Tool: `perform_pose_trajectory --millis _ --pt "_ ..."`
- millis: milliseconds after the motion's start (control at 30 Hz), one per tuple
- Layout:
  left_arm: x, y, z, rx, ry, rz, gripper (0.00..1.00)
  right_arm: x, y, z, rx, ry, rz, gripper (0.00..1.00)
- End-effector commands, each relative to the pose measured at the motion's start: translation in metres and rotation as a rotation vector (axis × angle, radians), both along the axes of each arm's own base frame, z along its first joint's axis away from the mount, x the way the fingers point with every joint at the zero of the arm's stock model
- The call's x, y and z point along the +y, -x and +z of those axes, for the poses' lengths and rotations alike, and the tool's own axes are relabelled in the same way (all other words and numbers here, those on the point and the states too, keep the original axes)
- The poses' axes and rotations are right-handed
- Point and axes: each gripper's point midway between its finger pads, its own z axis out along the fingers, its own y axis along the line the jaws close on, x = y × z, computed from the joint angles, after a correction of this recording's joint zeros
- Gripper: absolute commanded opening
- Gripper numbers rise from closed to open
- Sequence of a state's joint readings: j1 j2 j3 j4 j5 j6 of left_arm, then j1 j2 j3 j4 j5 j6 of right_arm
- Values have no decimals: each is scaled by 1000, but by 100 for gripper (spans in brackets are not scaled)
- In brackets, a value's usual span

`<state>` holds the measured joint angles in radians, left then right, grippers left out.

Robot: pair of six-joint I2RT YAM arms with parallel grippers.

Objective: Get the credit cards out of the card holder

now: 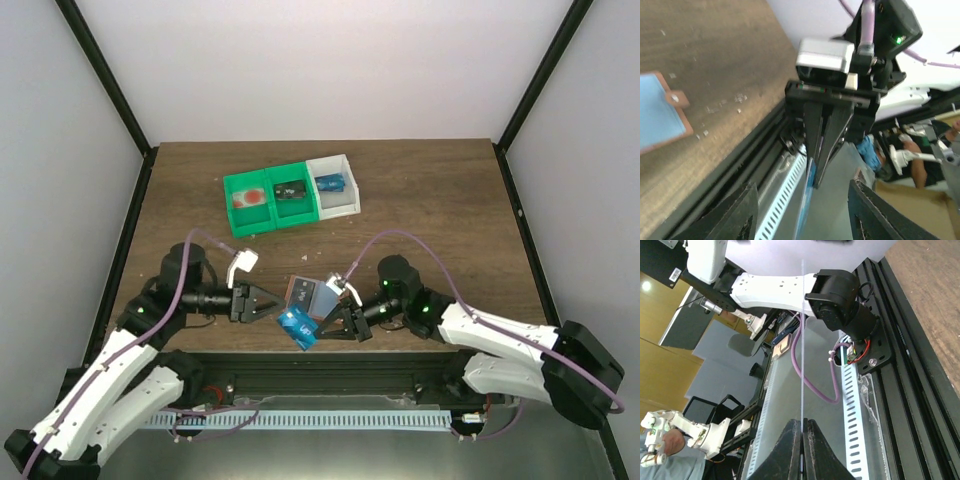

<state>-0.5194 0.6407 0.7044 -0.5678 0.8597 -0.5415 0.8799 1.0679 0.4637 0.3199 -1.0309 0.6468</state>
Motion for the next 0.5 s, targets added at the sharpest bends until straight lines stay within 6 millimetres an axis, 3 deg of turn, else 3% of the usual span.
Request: perform_pose_trajectory --millis 0,167,300,433,467 --pt "-6 26 -14 85 43 -167 50 4 3 20 -29 -51 65 0" --pt "-8 29 -13 104 85 -192 44 9 -1 15 -29 -31 60 0" --pt "-10 26 -23 123 69 -196 29 11 -2 15 -27 -33 68 0" --pt "-12 23 -21 114 73 -194 1 14 -6 13 -28 -24 63 1" --pt "-12 22 -21 112 70 -187 0 15 -8 13 -31 -18 51 2"
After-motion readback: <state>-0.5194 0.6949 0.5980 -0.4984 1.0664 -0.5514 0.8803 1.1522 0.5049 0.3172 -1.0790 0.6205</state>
